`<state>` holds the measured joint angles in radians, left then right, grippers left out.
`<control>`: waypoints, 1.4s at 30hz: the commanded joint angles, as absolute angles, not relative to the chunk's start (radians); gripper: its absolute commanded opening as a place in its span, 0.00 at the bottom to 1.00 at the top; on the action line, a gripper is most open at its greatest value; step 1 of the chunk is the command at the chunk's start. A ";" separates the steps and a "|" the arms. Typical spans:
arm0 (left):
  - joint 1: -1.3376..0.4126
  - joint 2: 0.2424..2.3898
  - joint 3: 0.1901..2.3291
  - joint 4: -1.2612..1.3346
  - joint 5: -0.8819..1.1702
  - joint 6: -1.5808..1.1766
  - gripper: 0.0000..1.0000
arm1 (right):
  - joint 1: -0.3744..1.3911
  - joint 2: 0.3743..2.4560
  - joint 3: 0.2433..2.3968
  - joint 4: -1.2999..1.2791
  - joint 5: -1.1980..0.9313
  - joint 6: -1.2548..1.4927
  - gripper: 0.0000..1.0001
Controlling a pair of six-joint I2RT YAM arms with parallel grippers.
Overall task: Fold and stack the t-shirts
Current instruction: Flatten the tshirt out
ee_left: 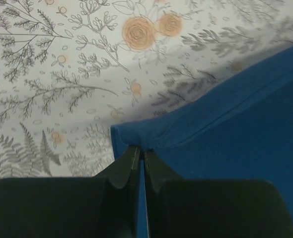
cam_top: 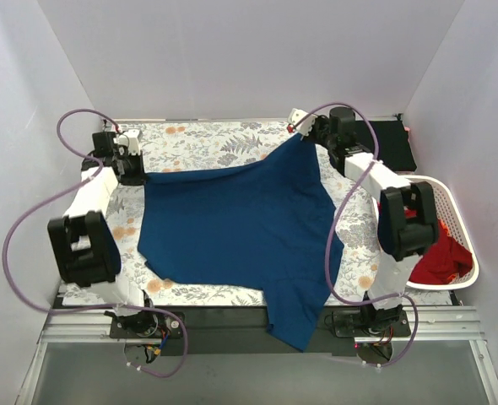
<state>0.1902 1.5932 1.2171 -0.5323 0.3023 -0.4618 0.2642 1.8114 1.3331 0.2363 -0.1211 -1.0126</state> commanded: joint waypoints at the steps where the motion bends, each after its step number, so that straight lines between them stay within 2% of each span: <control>1: 0.179 1.745 1.368 -0.472 0.265 -0.488 0.00 | 0.276 1.924 1.527 0.344 -0.103 -0.999 0.01; 4: 0.176 1.931 1.529 -0.502 0.255 -0.520 0.00 | 0.298 2.078 1.694 0.342 -0.072 -0.994 0.01; 6: 0.176 2.003 1.598 -0.509 0.246 -0.549 0.00 | 0.324 2.172 1.806 0.342 0.025 -0.994 0.18; 7: 0.176 2.072 1.676 -0.521 0.241 -0.564 0.03 | 0.331 2.263 1.918 0.342 0.064 -1.002 0.29; 8: 0.176 2.101 1.713 -0.532 0.241 -0.584 0.11 | 0.345 2.305 1.983 0.341 0.149 -1.012 0.43; 11: 0.179 2.181 1.862 -0.615 0.229 -0.627 0.40 | 0.351 2.399 2.091 0.336 0.234 -1.054 0.65; 12: 0.183 2.181 1.879 -0.635 0.238 -0.644 0.49 | 0.350 2.387 2.083 0.336 0.261 -1.060 0.68; 13: 0.184 2.172 1.882 -0.640 0.247 -0.641 0.64 | 0.350 2.370 2.057 0.336 0.268 -1.066 0.72; 14: 0.184 2.140 1.878 -0.644 0.248 -0.635 0.65 | 0.348 2.347 1.995 0.334 0.278 -1.069 0.79; 16: 0.184 2.100 1.858 -0.661 0.264 -0.623 0.65 | 0.345 2.266 1.912 0.336 0.284 -1.071 0.85; 20: 0.184 1.944 1.709 -0.681 0.305 -0.557 0.65 | 0.334 2.125 1.780 0.255 0.299 -0.985 0.85; 23: 0.183 1.887 1.632 -0.702 0.333 -0.514 0.64 | 0.327 2.037 1.744 0.071 0.264 -0.918 0.83; 25: 0.183 1.861 1.582 -0.733 0.356 -0.494 0.59 | 0.327 2.005 1.752 -0.100 0.206 -0.858 0.79; 27: 0.181 1.852 1.537 -0.732 0.383 -0.479 0.50 | 0.325 1.997 1.766 -0.202 0.131 -0.807 0.68; 28: 0.181 1.858 1.532 -0.721 0.390 -0.482 0.48 | 0.325 2.000 1.785 -0.292 0.105 -0.793 0.63; 29: 0.181 1.868 1.537 -0.718 0.397 -0.492 0.47 | 0.325 2.009 1.805 -0.332 0.077 -0.779 0.51; 32: 0.164 1.959 1.617 -0.745 0.423 -0.505 0.45 | 0.324 2.075 1.911 -0.475 0.006 -0.710 0.35; 36: 0.127 2.057 1.712 -0.747 0.411 -0.515 0.47 | 0.322 2.167 1.988 -0.564 -0.038 -0.654 0.26; 42: 0.115 2.239 1.916 -0.791 0.379 -0.534 0.35 | 0.319 2.220 1.945 -0.577 -0.031 -0.621 0.21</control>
<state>0.1192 2.2135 1.8160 -0.7631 0.3851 -0.5220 0.3225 2.2169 1.9484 -0.5220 -0.0078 -0.6682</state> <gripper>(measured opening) 0.365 0.217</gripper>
